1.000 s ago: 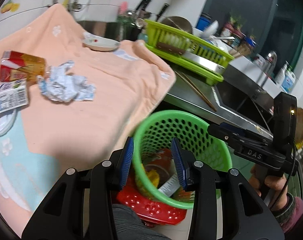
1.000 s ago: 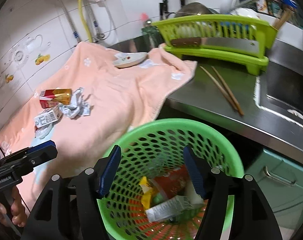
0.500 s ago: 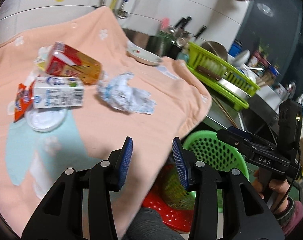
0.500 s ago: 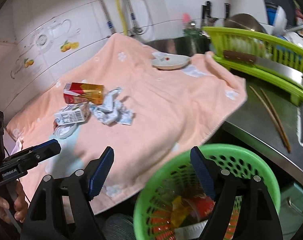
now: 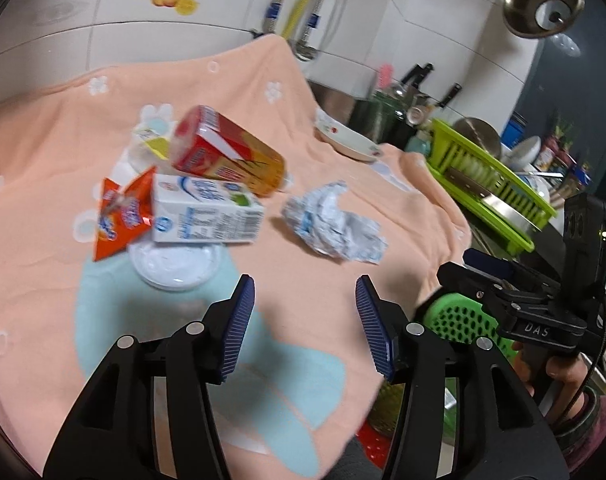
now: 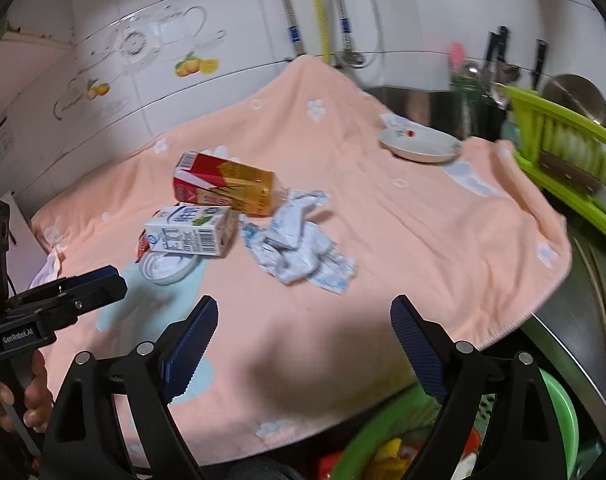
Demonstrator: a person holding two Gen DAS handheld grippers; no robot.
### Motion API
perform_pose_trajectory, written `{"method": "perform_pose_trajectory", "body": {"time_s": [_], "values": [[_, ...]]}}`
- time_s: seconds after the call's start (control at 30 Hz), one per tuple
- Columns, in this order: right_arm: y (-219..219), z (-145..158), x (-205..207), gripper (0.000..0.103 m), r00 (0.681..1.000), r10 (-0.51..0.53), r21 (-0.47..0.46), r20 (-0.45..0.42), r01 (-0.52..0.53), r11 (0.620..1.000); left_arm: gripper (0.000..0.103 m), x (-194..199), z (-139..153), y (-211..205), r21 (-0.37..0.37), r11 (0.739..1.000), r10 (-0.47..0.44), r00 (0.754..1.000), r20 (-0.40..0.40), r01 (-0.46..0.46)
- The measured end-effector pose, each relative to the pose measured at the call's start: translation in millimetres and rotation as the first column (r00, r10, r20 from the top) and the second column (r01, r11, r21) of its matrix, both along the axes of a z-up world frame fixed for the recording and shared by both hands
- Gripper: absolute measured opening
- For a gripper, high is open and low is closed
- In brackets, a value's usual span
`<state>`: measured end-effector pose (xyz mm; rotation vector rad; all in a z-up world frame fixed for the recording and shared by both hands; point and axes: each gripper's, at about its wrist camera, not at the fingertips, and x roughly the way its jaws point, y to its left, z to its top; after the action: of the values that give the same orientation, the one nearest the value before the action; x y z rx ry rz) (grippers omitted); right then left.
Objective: Collect trash
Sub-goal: 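Move both grippers back over the towel toward the crumpled white plastic bag, then grasp the crumpled white plastic bag with the right gripper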
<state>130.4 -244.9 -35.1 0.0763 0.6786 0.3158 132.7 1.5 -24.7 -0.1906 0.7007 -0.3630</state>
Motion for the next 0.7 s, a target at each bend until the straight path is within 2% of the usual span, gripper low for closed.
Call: {"method": "perform_pose_trajectory", "body": {"time_s": [0.23, 0.43, 0.7], "values": [[26, -7, 38, 0.088, 0.998, 0.068, -0.047, -0.014, -0.069, 0.997, 0.055, 17, -2, 31, 0.019, 0.998, 0.065, 0.998, -0.008, -0.065], [42, -22, 78, 0.09, 0.993, 0.108, -0.094, -0.053, -0.113, 0.989, 0.064, 37, -6, 52, 0.031, 0.996, 0.088, 0.996, -0.018, -0.087], [51, -45, 118, 0.09, 0.987, 0.123, -0.129, -0.106, -0.136, 0.982, 0.07, 69, -7, 66, 0.05, 0.998, 0.045, 0.999, -0.009, -0.044]]}}
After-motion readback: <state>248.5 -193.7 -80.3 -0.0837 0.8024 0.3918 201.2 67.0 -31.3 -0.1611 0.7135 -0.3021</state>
